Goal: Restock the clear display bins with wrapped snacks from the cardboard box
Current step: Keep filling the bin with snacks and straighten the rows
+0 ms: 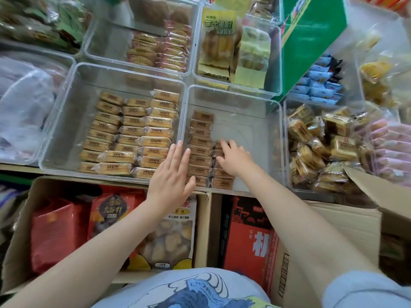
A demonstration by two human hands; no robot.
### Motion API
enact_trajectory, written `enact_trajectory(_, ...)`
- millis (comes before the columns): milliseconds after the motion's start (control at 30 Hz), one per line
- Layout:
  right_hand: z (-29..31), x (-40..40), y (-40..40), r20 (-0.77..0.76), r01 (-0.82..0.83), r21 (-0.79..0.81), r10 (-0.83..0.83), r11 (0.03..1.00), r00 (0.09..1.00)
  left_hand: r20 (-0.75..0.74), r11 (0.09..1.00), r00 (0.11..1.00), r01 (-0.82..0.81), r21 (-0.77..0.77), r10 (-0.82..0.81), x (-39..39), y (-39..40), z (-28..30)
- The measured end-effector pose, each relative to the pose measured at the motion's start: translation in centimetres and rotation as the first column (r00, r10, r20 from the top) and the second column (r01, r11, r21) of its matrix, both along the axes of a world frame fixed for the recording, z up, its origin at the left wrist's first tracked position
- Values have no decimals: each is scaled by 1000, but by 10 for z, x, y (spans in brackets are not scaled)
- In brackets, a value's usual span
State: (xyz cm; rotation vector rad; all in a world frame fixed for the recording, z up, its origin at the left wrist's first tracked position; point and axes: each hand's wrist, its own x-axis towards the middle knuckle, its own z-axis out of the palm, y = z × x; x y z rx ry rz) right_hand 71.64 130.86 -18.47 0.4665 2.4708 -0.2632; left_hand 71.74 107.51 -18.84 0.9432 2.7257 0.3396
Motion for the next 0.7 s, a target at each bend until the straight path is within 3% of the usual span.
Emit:
enact_trajectory(100, 48, 20, -6, -58, -13, -99, 7, 995, 998, 62, 999, 998, -14, -29, 16, 0, 0, 11)
enact_trajectory(167, 88, 51, -8, -140, 56, -272, -97, 961, 985, 56, 999, 998, -22, -38, 25, 6, 2, 23)
enact_trajectory(233, 127, 96, -4, -304, 80, -329, -185, 941, 935, 63, 1000, 998, -8, 17, 7, 23, 11, 39)
enact_trajectory(333, 167, 174, 11, -642, 103, -93, -139, 990, 754, 151, 981, 981, 95, 167, -120, 69, 37, 64)
enact_trajectory(400, 182, 227, 30, -746, 242, 1, -160, 970, 646, 211, 959, 953, 168, 229, -217, 108, 61, 79)
enact_trajectory(467, 190, 276, 50, -767, 389, 55, -210, 920, 606, 286, 927, 905, 227, 299, -314, 146, 87, 90)
enact_trajectory(567, 190, 336, 78, -722, 509, 96, -293, 855, 628, 331, 852, 829, 288, 437, -450, 199, 119, 107)
enact_trajectory(700, 167, 381, 113, -479, 491, 104, -390, 865, 786, 405, 800, 767, 225, 556, -498, 250, 143, 130)
